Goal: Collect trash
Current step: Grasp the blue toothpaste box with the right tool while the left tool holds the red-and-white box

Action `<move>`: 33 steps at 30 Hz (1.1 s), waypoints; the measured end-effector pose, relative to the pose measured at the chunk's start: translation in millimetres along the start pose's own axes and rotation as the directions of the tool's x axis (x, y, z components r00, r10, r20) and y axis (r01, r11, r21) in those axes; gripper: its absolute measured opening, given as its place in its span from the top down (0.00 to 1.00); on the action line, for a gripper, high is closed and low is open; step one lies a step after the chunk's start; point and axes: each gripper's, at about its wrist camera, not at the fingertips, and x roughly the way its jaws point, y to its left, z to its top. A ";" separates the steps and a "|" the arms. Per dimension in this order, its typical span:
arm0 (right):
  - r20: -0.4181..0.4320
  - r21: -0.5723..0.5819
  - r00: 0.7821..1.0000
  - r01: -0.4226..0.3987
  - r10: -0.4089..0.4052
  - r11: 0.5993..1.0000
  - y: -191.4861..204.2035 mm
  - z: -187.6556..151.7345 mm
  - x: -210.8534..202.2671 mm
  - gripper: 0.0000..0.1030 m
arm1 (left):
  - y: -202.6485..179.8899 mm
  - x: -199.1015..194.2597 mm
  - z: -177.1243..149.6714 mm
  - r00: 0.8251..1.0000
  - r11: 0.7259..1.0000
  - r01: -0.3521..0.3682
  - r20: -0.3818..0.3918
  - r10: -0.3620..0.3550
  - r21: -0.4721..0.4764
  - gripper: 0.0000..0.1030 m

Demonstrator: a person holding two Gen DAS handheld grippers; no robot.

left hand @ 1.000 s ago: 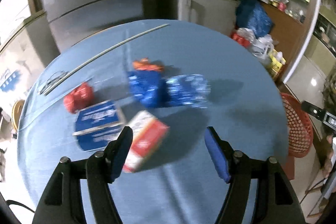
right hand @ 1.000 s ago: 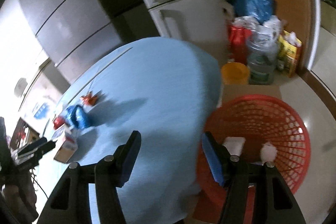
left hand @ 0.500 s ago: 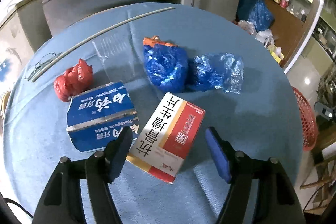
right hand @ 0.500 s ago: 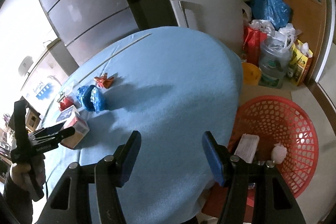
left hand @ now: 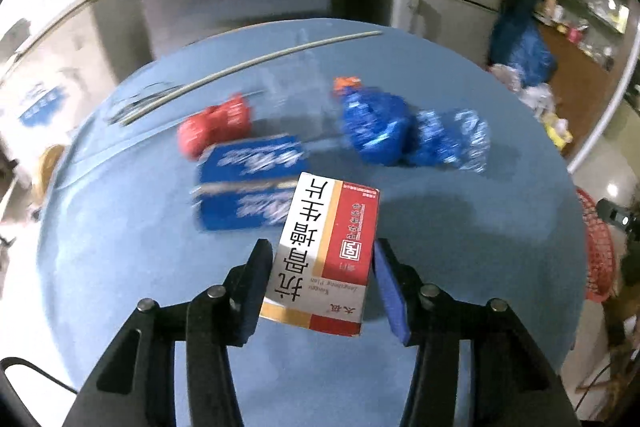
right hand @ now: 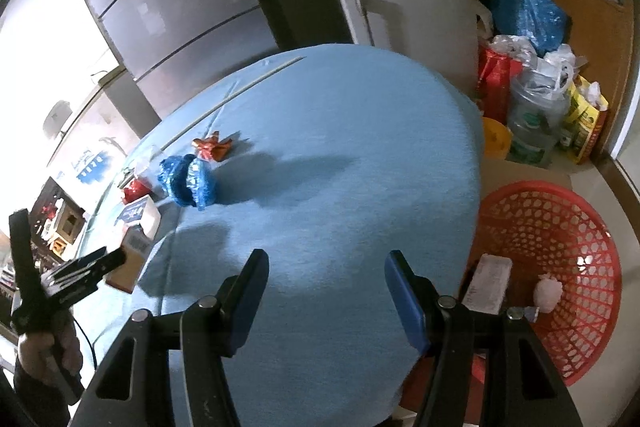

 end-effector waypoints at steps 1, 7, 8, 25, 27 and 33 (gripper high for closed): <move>-0.003 -0.009 1.000 -0.008 0.008 1.000 4.5 0.6 2.4 0.38 | 4.8 -3.2 -5.0 1.000 1.000 -0.017 -0.007 0.016 -0.018 0.49; -0.033 -0.099 0.995 -0.097 0.094 0.990 52.9 5.7 19.8 0.38 | 19.4 -3.3 -25.7 0.994 0.994 -0.089 -0.068 0.084 -0.060 0.49; -0.037 -0.120 0.994 -0.111 0.107 0.987 62.7 6.3 22.1 0.38 | 20.1 -2.6 -28.1 0.994 0.994 -0.092 -0.061 0.088 -0.063 0.49; -0.177 -0.247 0.962 -0.246 0.206 0.937 172.3 25.2 91.1 0.36 | 75.3 -8.0 -51.1 0.995 0.957 -0.102 -0.046 0.093 -0.270 0.51; -0.200 -0.237 0.952 -0.277 0.232 0.931 191.0 23.6 102.5 0.27 | 86.4 -11.6 -54.6 0.994 0.949 -0.107 -0.048 0.098 -0.297 0.51; -0.199 -0.241 0.954 -0.271 0.225 0.932 243.5 21.0 130.2 0.20 | 107.3 -15.6 -59.6 0.992 0.933 -0.123 -0.051 0.112 -0.338 0.51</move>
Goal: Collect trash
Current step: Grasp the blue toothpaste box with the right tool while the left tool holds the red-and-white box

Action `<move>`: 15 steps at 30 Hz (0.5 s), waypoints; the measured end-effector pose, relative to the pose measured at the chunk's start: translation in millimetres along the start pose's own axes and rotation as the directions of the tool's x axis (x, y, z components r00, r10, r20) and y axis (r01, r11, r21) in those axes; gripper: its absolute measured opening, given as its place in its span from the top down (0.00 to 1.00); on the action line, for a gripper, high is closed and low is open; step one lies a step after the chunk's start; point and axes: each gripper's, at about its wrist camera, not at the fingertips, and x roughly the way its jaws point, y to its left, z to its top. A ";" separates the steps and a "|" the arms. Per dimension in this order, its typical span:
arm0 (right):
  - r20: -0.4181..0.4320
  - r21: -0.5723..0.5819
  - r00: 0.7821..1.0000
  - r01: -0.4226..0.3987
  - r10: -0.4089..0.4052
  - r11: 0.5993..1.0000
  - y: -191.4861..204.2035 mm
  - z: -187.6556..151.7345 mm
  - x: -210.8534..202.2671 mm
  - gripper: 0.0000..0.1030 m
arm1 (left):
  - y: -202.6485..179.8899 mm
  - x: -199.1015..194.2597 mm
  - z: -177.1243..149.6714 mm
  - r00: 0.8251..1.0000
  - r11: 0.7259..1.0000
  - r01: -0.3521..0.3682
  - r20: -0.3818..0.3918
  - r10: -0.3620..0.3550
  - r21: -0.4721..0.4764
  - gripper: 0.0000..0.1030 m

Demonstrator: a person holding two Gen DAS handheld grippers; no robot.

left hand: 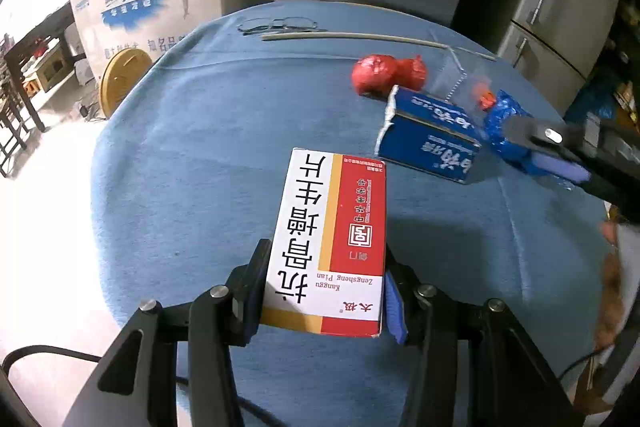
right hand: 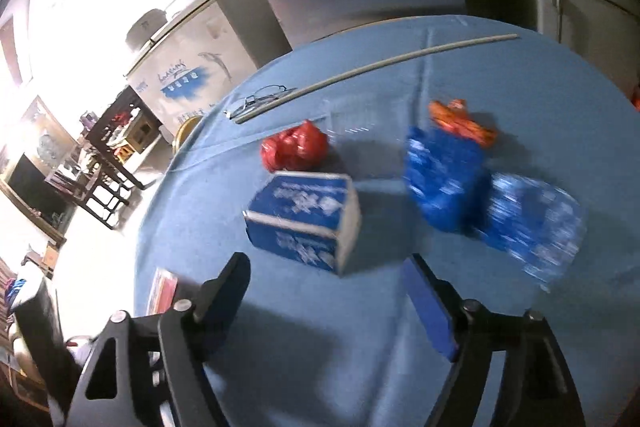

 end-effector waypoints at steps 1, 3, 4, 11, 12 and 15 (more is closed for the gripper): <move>-0.002 0.007 1.000 0.005 -0.005 1.000 5.7 2.9 7.5 0.20 | 3.0 -0.3 0.5 1.000 1.000 0.001 0.001 -0.001 -0.006 0.51; 0.003 0.014 1.000 0.024 -0.024 1.000 18.2 6.7 17.8 0.19 | 6.5 -1.8 0.5 1.000 1.000 -0.001 0.005 0.001 -0.011 0.51; 0.007 0.012 0.999 0.035 -0.035 0.999 24.1 8.6 21.5 0.18 | 8.2 -2.7 0.3 1.000 1.000 -0.002 0.007 0.002 -0.014 0.51; 0.025 0.010 0.988 0.151 -0.152 0.988 51.9 14.6 50.8 0.00 | 11.8 -9.5 0.0 1.000 1.000 -0.007 0.016 0.008 -0.024 0.51; 0.021 0.005 0.987 0.156 -0.156 0.988 55.6 15.3 56.0 0.00 | 11.5 -10.6 -0.6 1.000 1.000 -0.007 0.017 0.007 -0.025 0.51; 0.000 -0.059 0.974 0.227 -0.227 0.972 67.1 15.3 75.0 0.00 | 10.8 -9.5 -0.3 1.000 1.000 -0.008 0.013 0.009 -0.023 0.51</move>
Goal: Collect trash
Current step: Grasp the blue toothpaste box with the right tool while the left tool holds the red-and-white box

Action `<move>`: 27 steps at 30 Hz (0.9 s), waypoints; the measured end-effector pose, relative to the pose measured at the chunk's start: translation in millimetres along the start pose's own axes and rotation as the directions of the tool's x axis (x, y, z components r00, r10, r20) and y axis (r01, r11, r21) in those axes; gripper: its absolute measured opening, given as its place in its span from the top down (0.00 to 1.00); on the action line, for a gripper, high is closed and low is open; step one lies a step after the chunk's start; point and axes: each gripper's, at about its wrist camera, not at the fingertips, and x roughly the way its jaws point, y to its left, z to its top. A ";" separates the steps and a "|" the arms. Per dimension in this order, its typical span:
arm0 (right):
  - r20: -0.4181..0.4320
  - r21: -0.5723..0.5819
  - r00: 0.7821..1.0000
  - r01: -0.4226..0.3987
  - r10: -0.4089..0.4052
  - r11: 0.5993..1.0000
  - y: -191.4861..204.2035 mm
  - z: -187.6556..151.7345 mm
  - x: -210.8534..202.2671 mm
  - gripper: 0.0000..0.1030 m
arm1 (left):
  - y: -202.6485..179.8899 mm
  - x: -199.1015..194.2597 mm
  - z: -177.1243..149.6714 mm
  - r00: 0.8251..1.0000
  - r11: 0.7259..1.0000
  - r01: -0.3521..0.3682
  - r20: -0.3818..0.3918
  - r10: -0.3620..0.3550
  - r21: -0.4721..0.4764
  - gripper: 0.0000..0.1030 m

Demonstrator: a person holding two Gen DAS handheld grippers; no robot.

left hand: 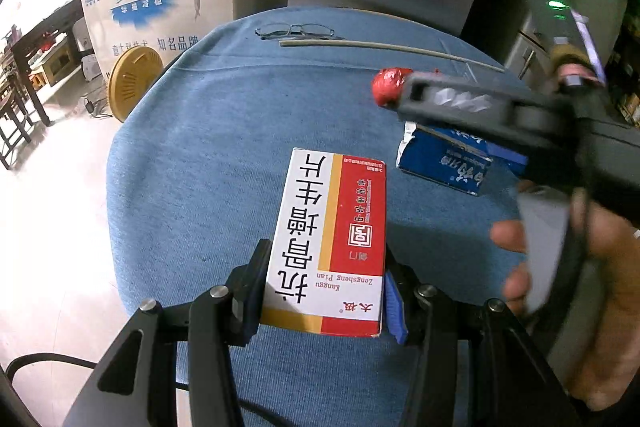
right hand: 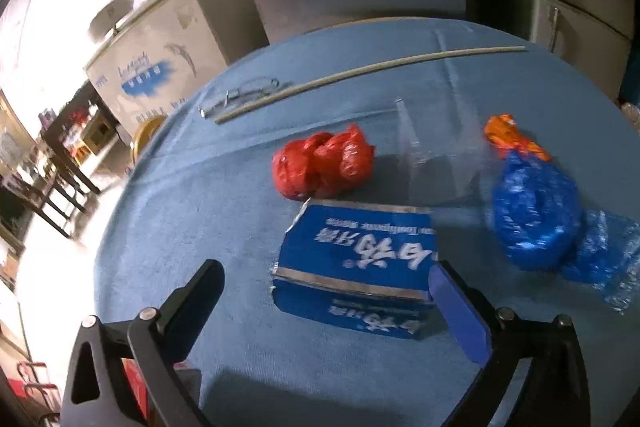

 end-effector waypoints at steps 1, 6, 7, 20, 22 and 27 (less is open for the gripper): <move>-0.009 -0.016 1.000 0.013 -0.013 1.000 3.0 0.3 4.6 0.00 | -0.4 0.1 0.1 1.000 1.000 0.000 0.000 0.000 0.001 0.51; -0.017 0.002 1.000 -0.019 0.019 1.000 -15.1 -1.2 4.8 0.59 | -2.4 0.6 0.3 1.000 1.000 -0.005 0.001 0.005 0.010 0.50; -0.015 0.011 0.999 -0.032 0.032 0.999 -22.0 -0.5 2.8 0.71 | -3.1 0.9 0.2 1.000 1.000 -0.005 0.000 0.005 0.011 0.50; 0.046 0.009 0.982 -0.185 0.184 0.983 -56.6 -10.6 -26.9 0.00 | -6.0 -2.2 0.0 1.000 1.000 -0.027 0.009 0.026 0.011 0.50; 0.028 -0.014 0.983 -0.182 0.182 0.983 -52.3 -8.6 -20.6 0.00 | -3.2 -1.9 0.1 1.000 1.000 -0.030 0.007 0.030 0.002 0.50; 0.054 0.018 0.994 -0.096 0.095 0.995 -38.4 -1.3 -8.3 0.00 | -3.2 3.1 -1.1 1.000 1.000 -0.025 -0.006 0.025 0.004 0.50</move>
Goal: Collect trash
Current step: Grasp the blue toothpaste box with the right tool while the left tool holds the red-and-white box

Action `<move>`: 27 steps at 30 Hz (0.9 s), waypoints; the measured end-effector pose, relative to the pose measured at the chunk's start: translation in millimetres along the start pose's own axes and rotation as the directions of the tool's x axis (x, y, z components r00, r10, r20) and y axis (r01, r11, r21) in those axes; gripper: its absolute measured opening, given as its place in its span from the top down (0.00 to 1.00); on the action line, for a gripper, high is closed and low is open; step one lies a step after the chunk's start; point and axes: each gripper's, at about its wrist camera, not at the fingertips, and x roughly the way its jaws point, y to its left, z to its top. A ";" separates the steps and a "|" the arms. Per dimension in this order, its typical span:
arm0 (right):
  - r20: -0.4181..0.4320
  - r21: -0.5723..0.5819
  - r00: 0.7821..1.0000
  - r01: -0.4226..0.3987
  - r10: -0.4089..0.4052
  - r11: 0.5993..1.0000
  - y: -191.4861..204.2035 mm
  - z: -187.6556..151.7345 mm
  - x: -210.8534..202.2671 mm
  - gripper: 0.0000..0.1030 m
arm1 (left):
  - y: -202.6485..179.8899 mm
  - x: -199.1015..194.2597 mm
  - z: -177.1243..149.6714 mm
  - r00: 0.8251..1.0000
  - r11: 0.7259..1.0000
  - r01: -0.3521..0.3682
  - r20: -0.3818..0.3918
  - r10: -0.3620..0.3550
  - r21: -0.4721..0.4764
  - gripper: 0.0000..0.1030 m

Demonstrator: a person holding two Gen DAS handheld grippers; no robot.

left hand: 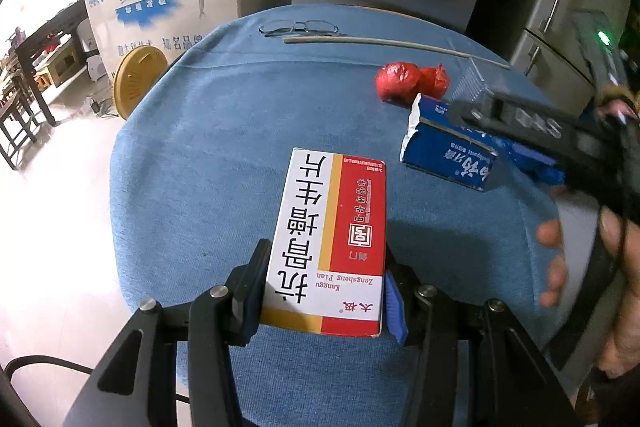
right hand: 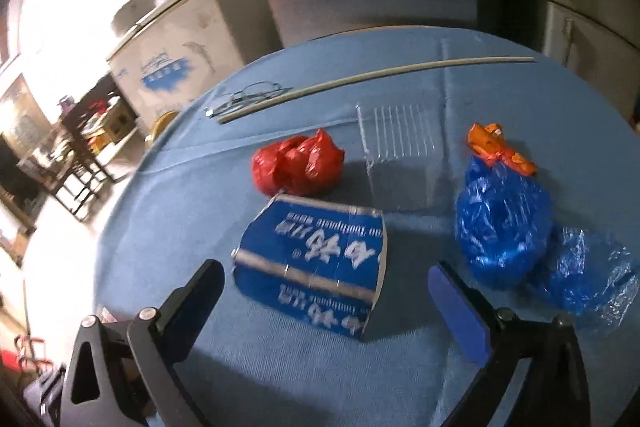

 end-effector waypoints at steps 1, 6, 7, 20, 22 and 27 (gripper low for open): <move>0.000 0.016 1.000 0.024 -0.024 1.000 4.8 1.6 2.2 0.00 | -0.2 0.5 -0.1 1.000 1.000 0.000 0.000 0.000 0.003 0.50; -0.001 -0.012 0.992 0.126 -0.127 0.992 40.0 6.4 17.4 0.00 | 4.0 3.3 2.0 1.000 1.000 0.003 -0.003 -0.003 -0.003 0.50; -0.011 -0.026 0.989 0.144 -0.145 0.989 42.9 5.5 21.1 0.00 | 5.1 3.4 2.2 1.000 1.000 0.003 -0.004 -0.003 -0.007 0.50; -0.034 -0.073 0.997 0.061 -0.063 0.995 15.6 -12.8 5.4 0.93 | 9.1 0.7 0.1 1.000 1.000 0.005 0.007 -0.005 -0.021 0.50; -0.053 -0.043 0.998 0.026 -0.028 0.999 2.2 -18.3 1.4 0.93 | 4.2 0.2 -0.2 1.000 1.000 0.008 0.007 -0.008 -0.007 0.50; -0.085 0.044 0.996 -0.002 0.006 0.999 -34.8 -32.4 -11.3 0.74 | -2.1 0.1 -2.3 1.000 1.000 0.010 0.007 -0.010 0.002 0.50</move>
